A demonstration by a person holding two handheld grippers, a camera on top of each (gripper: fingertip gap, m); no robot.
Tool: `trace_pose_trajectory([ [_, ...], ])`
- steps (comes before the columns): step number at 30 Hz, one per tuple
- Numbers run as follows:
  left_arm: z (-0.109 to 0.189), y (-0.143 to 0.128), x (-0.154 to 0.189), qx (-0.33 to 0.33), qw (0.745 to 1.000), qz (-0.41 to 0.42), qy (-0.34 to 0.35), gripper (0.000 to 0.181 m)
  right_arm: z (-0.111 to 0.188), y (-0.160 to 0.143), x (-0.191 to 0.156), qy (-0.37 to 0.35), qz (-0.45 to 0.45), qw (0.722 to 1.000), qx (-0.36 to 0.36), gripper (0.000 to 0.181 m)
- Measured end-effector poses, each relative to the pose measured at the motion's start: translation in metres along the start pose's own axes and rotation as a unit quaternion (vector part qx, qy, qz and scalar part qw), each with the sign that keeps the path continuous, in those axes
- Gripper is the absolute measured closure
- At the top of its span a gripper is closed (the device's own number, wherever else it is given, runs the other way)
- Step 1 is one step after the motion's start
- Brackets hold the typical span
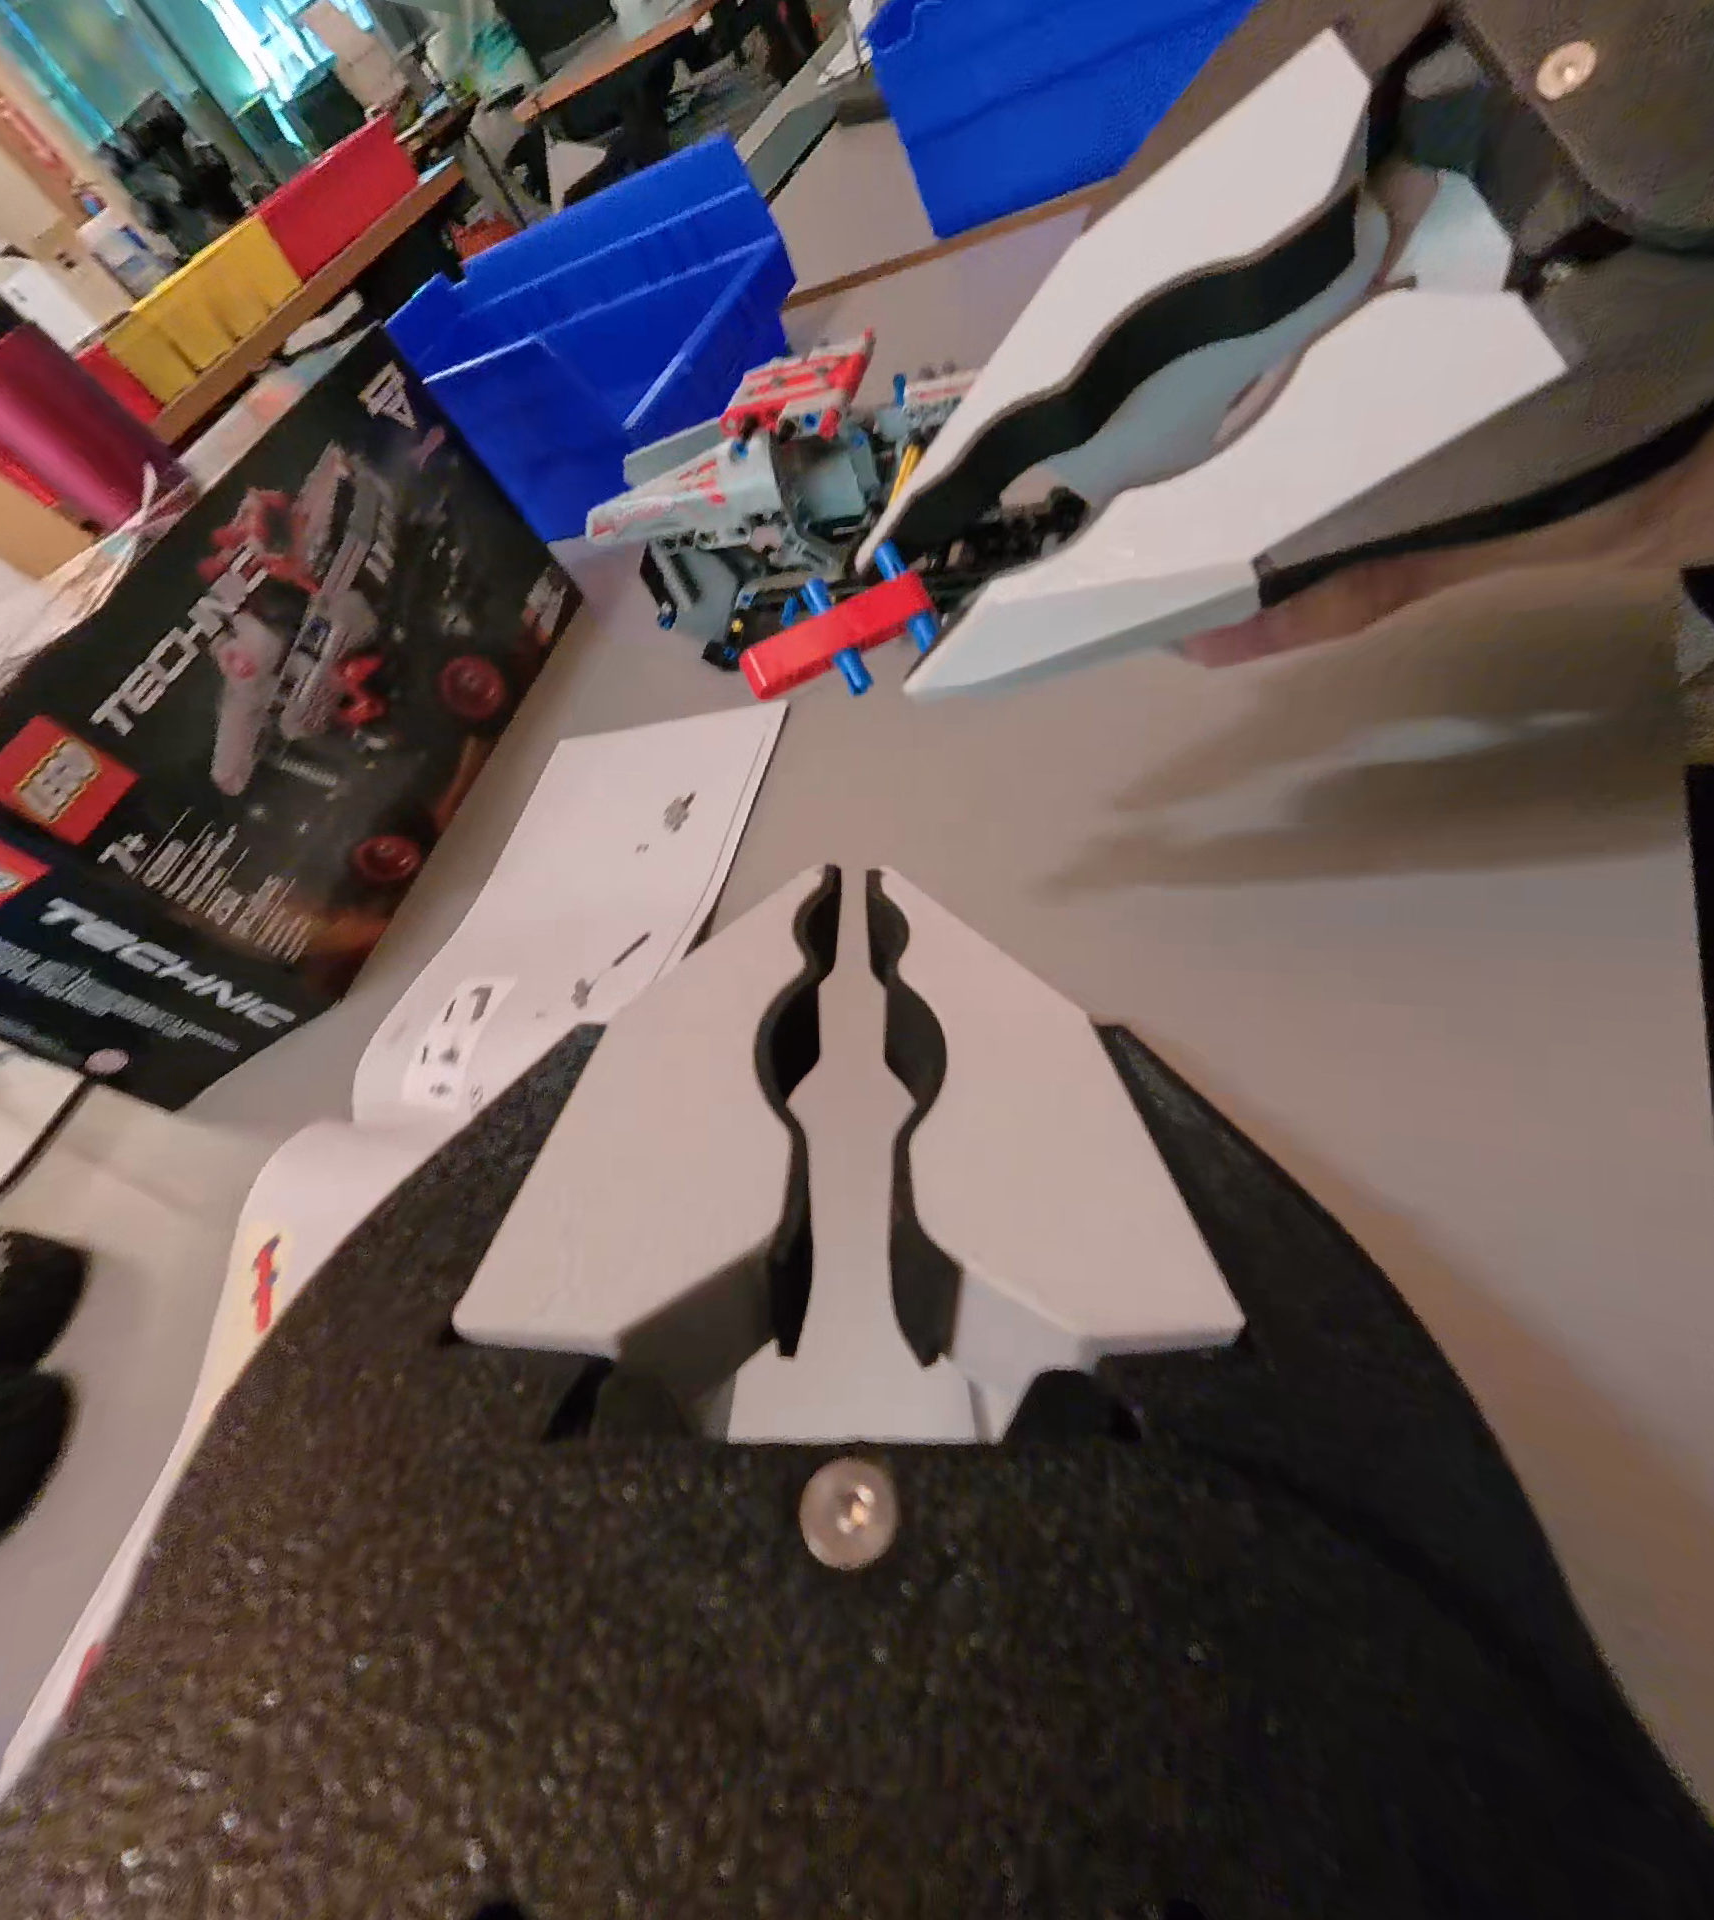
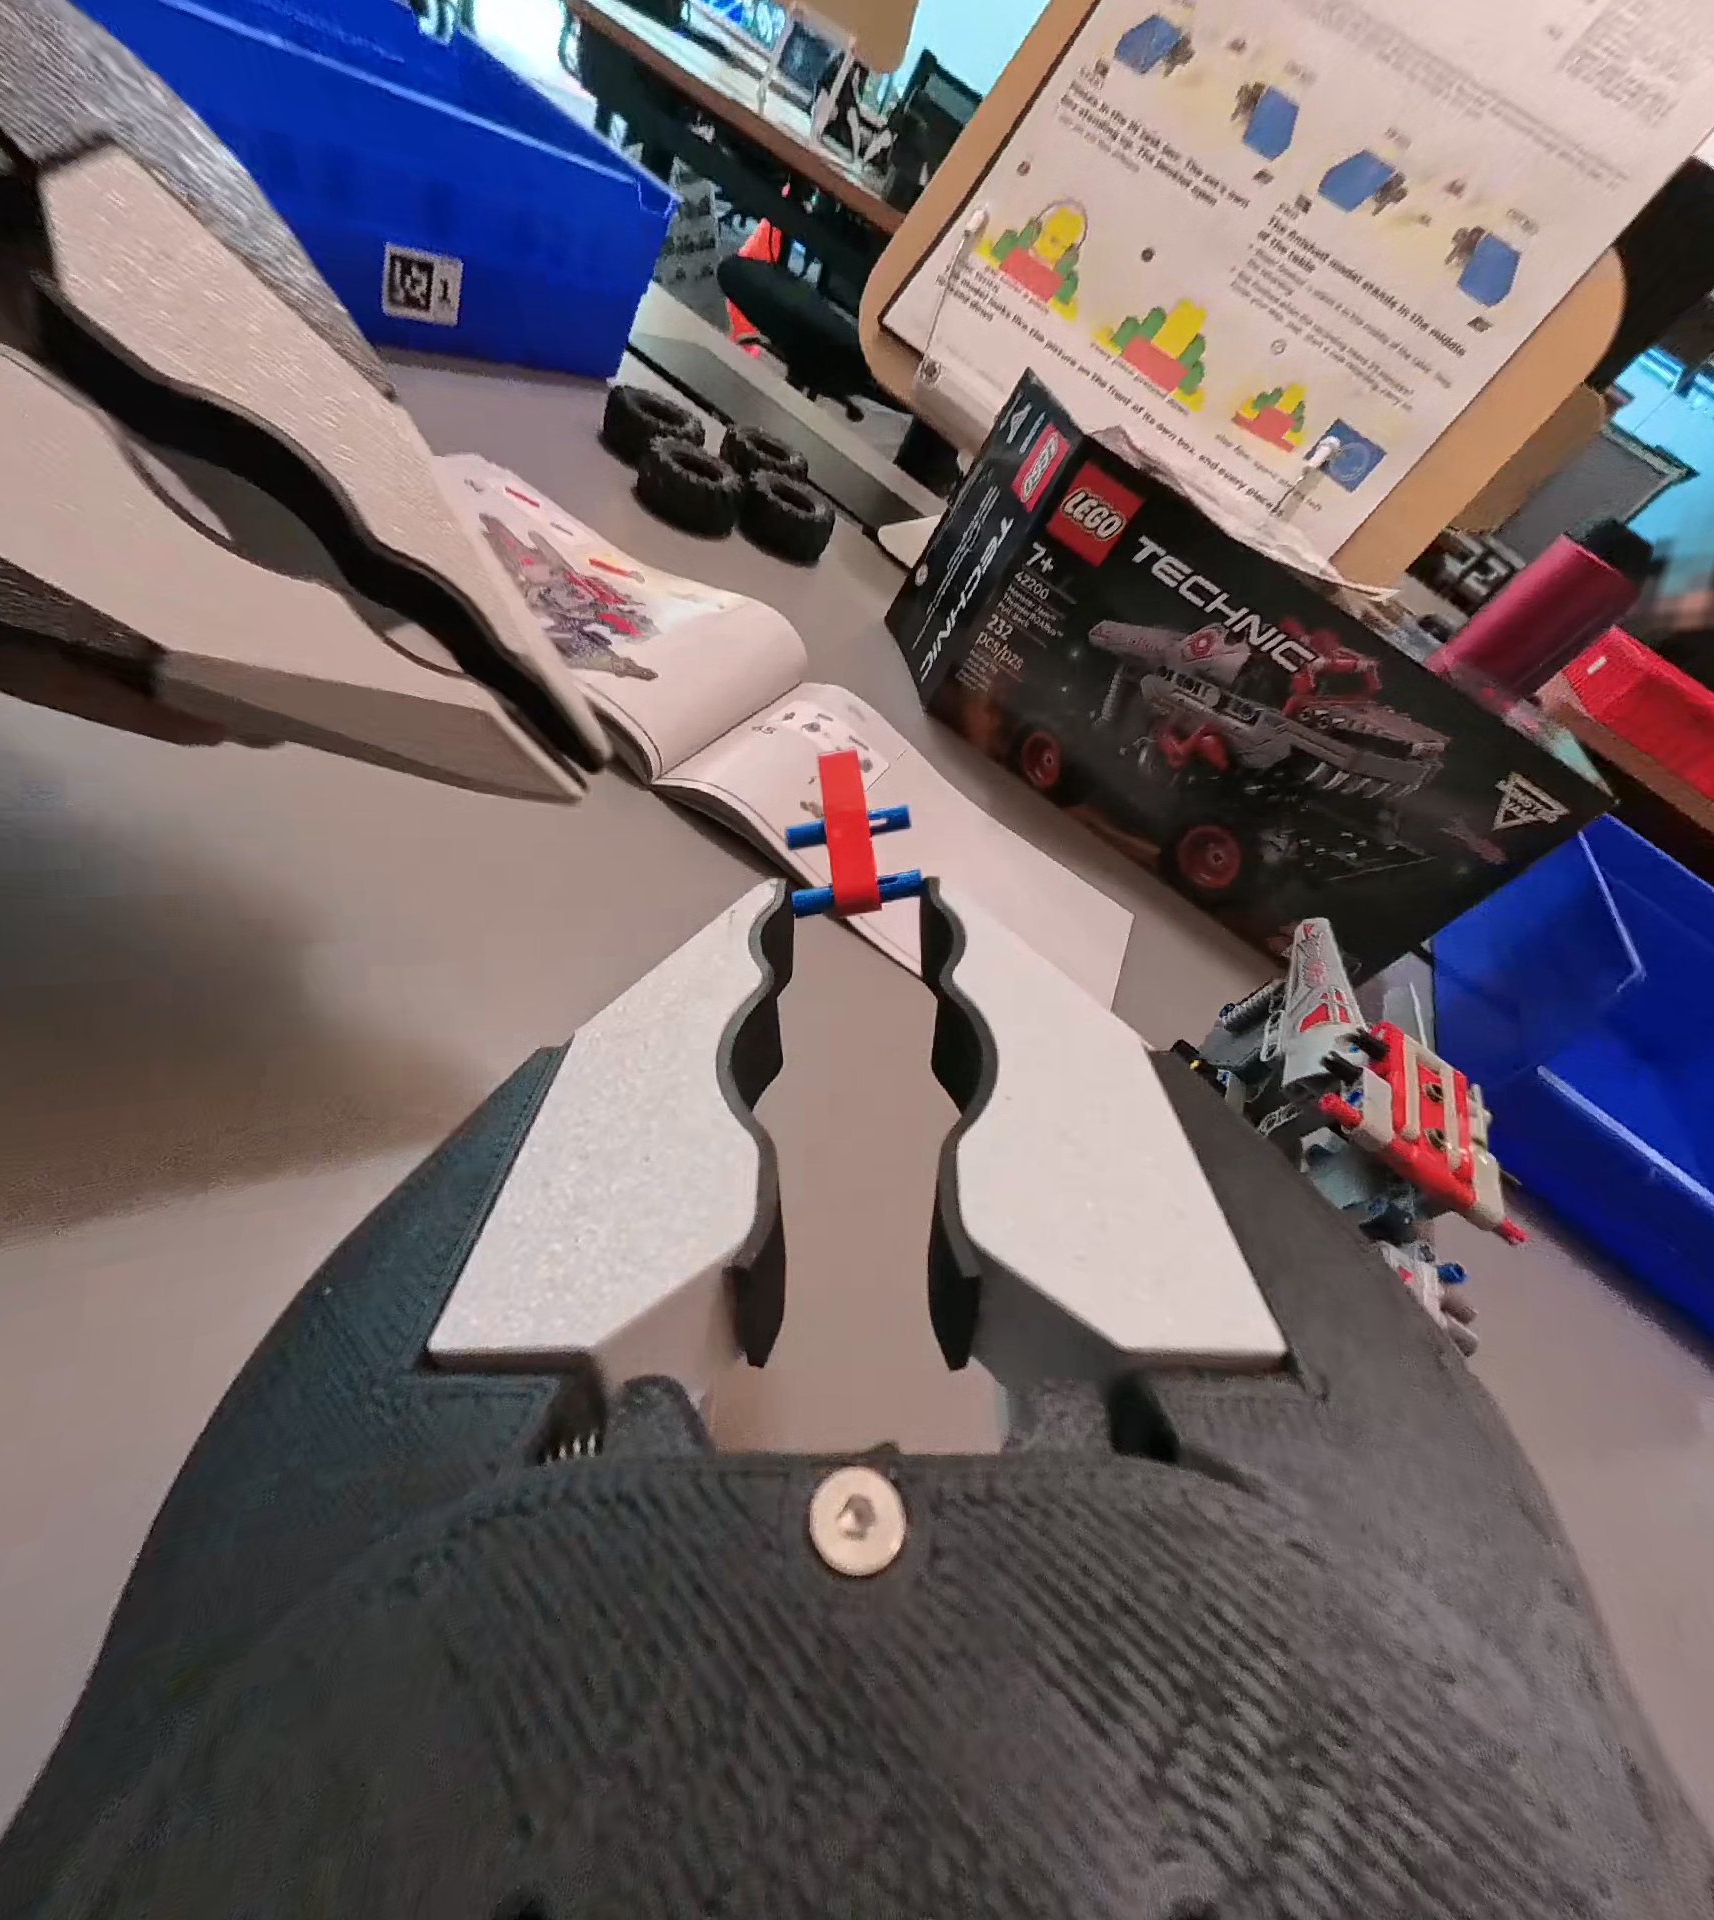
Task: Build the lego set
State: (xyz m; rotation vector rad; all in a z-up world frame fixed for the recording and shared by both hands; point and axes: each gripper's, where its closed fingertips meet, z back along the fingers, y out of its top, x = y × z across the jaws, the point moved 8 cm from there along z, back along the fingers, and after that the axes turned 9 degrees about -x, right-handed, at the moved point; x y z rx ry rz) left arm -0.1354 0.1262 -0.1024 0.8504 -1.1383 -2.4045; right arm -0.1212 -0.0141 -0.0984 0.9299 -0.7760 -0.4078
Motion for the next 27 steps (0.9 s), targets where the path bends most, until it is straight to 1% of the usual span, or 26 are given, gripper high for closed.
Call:
trace_pose_trajectory([
  [4,-0.021,0.013,-0.003,0.022,0.999,0.004,-0.028,0.179,0.006,-0.008,0.009,0.01,-0.037,0.999,0.017,0.158],
  [8,-0.054,0.022,-0.002,0.048,0.997,-0.012,-0.057,0.179,0.005,-0.023,0.021,0.01,-0.077,0.997,0.02,0.158],
  [10,-0.07,0.026,-0.002,0.06,0.995,-0.028,-0.076,0.179,0.005,-0.033,0.028,0.014,-0.103,0.994,0.013,0.158],
  [13,-0.09,0.032,-0.005,0.074,0.99,-0.065,-0.105,0.179,0.008,-0.038,0.043,0.011,-0.161,0.987,0.022,0.158],
  [15,-0.102,0.034,-0.009,0.071,0.987,-0.072,-0.124,0.178,0.01,-0.04,0.054,-0.007,-0.175,0.985,0.01,0.158],
  [17,-0.108,0.039,-0.013,0.082,0.984,-0.064,-0.143,0.175,0.013,-0.041,0.063,-0.027,-0.164,0.986,-0.012,0.158],
  [21,-0.106,0.057,-0.02,0.133,0.978,-0.064,-0.148,0.17,0.023,-0.039,0.068,-0.059,-0.141,0.988,-0.039,0.158],
  [24,-0.105,0.068,-0.017,0.181,0.97,-0.078,-0.141,0.164,0.03,-0.042,0.065,-0.094,-0.135,0.983,-0.075,0.159],
  [27,-0.107,0.073,-0.008,0.209,0.965,-0.089,-0.127,0.16,0.041,-0.043,0.063,-0.133,-0.156,0.976,-0.078,0.159],
])
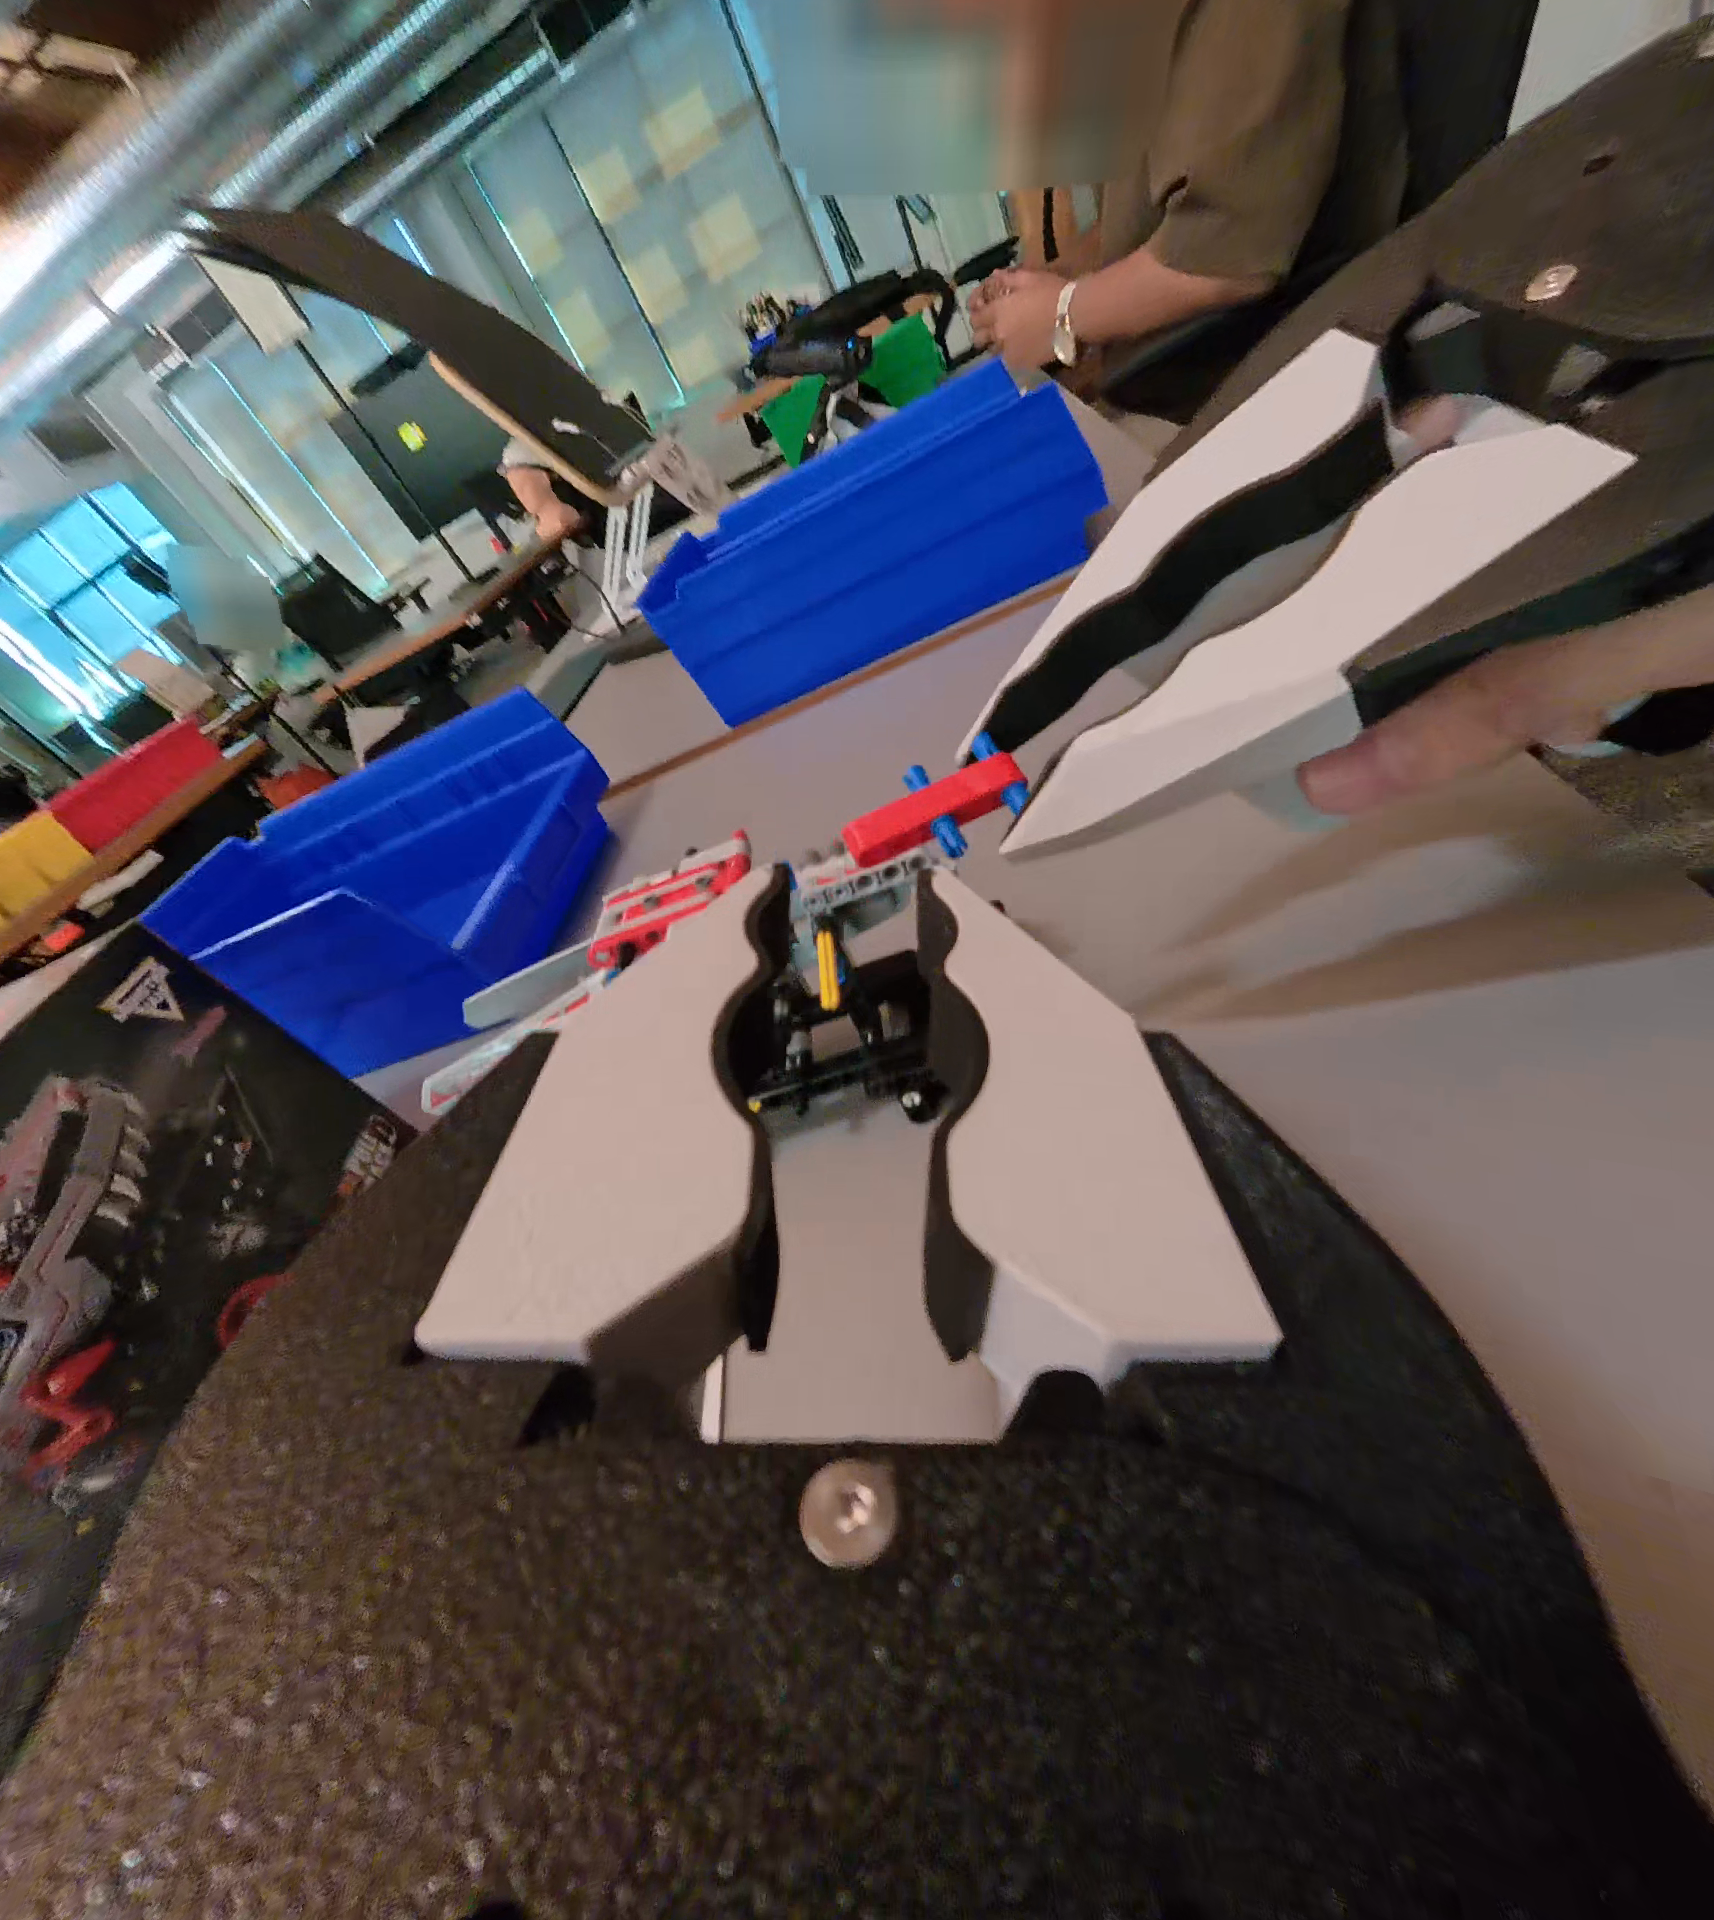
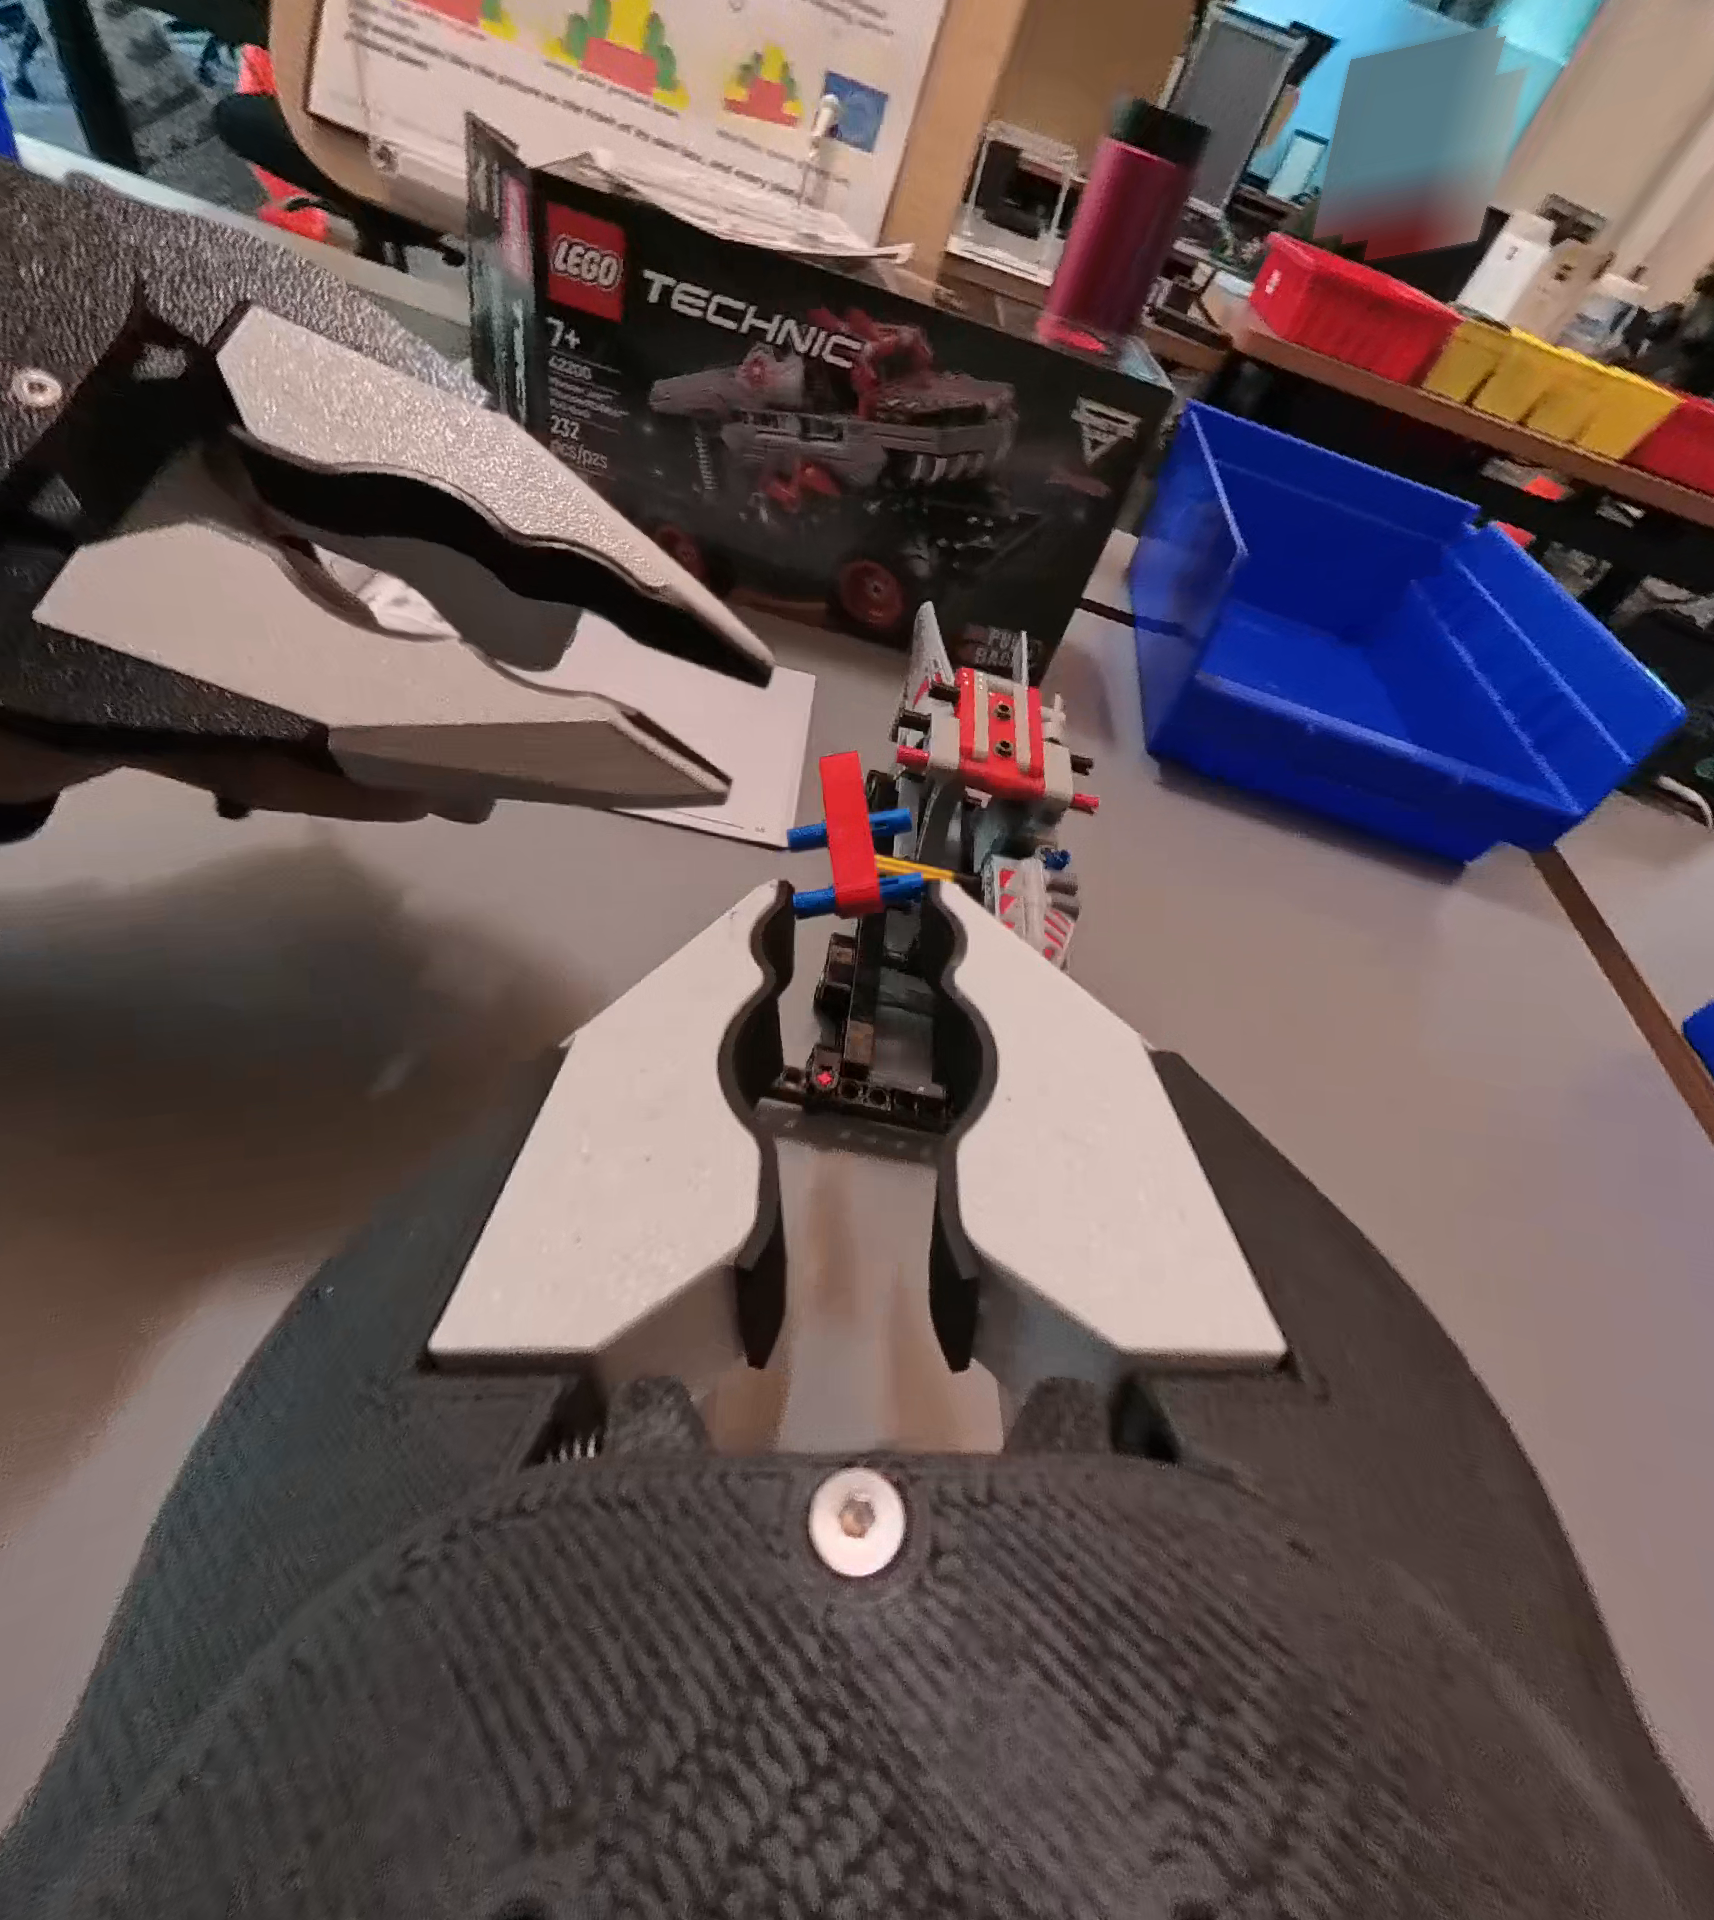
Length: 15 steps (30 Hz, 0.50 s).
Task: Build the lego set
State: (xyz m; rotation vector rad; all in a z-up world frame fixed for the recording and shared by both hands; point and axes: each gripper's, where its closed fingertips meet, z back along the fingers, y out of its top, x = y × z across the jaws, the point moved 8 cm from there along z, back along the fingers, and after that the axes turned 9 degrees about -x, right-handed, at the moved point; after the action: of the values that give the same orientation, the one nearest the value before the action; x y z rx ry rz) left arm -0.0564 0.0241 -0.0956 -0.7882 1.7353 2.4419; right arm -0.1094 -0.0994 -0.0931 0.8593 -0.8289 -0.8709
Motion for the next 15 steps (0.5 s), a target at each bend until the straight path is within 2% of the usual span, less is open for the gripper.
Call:
trace_pose_trajectory([
  [5,-0.003,-0.004,0.018,0.014,0.999,0.03,0.032,0.162,0.011,-0.008,-0.006,-0.026,-0.004,1.0,0.011,0.159],
  [9,-0.002,-0.014,0.027,-0.009,0.993,-0.067,0.092,0.164,0.016,-0.014,-0.007,-0.036,-0.007,0.999,0.012,0.159],
  [11,-0.003,-0.019,0.026,-0.038,0.986,-0.101,0.128,0.166,0.015,-0.021,-0.005,-0.035,-0.009,0.999,0.01,0.159],
  [15,-0.007,-0.035,0.015,-0.126,0.971,-0.106,0.173,0.167,0.01,-0.031,0.014,-0.049,-0.024,0.998,0.015,0.158],
])
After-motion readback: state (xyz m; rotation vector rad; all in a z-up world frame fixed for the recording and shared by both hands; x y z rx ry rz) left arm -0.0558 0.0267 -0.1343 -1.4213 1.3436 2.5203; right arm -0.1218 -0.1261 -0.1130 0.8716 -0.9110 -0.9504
